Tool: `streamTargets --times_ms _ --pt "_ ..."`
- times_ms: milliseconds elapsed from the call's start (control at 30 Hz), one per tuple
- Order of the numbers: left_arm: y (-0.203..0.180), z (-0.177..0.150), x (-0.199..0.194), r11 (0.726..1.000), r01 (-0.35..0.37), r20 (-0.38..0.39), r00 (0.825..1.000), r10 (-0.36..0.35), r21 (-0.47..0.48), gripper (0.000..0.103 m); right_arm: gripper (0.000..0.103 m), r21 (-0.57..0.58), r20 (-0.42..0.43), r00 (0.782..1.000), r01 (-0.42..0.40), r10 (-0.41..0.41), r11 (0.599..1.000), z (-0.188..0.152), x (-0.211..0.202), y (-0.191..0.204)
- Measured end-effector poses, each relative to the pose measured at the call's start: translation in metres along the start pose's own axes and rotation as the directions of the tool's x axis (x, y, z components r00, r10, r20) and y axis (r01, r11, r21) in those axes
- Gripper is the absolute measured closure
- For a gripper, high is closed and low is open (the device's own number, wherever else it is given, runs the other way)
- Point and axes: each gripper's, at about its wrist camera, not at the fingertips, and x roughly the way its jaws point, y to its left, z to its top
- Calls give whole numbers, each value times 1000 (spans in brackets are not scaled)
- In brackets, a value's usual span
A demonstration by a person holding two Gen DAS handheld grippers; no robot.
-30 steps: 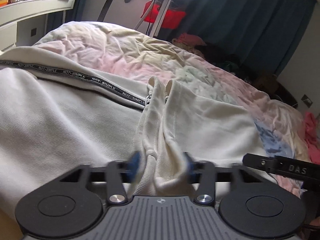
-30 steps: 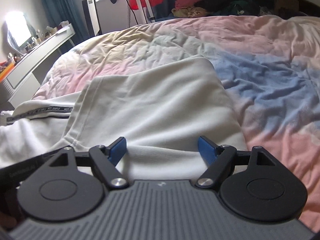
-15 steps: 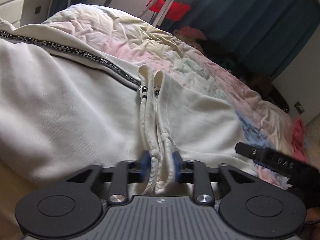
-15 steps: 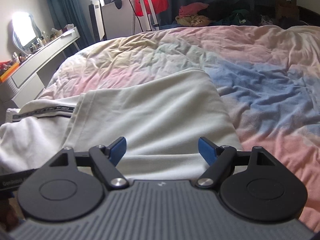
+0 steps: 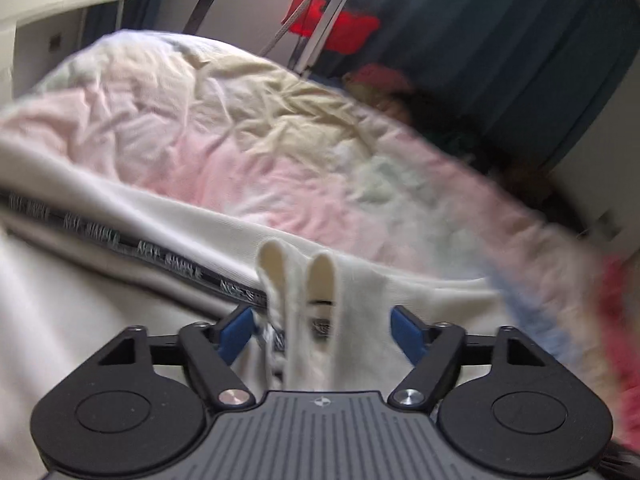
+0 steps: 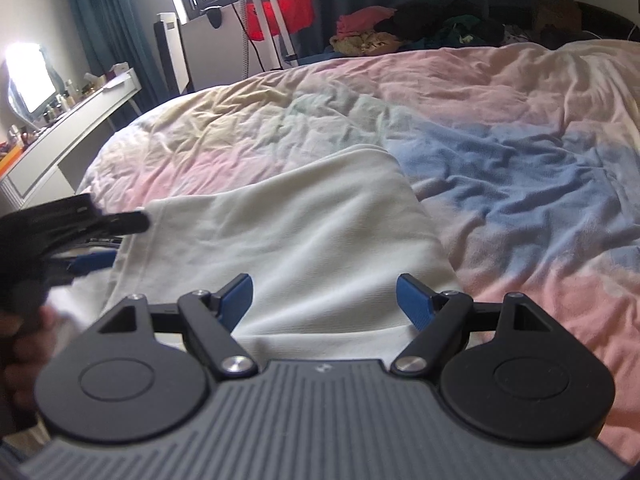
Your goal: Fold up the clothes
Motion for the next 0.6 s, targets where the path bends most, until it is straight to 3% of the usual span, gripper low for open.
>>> streamTargets --times_ms 33,67,167,233,367,467,567,600 --pt "-4 3 6 1000 -11 -7 1000 11 18 38 23 3 -3 1000 0 0 1000 0 1 -1" --pt "-7 5 10 999 -24 -6 1000 24 28 48 23 9 -6 1000 -3 3 1000 0 2 -2" --pt "-13 12 11 997 -56 14 998 55 53 85 23 26 9 1000 -28 28 999 0 2 -4" --pt "-18 18 8 994 -72 29 997 70 77 87 23 23 21 999 -25 25 999 2 4 -4" --pt "-32 17 16 968 -155 56 988 147 196 86 23 13 26 1000 -15 15 1000 3 13 -5" --pt "-39 5 27 930 -224 82 974 209 291 68 23 -17 9 1000 -7 7 1000 1 25 -2" --pt "-26 5 17 950 -226 90 973 211 217 43 23 -56 4 1000 0 0 998 -2 30 5" --pt "-20 6 11 956 -218 81 975 206 194 41 23 -65 5 1000 1 -1 998 -2 29 6"
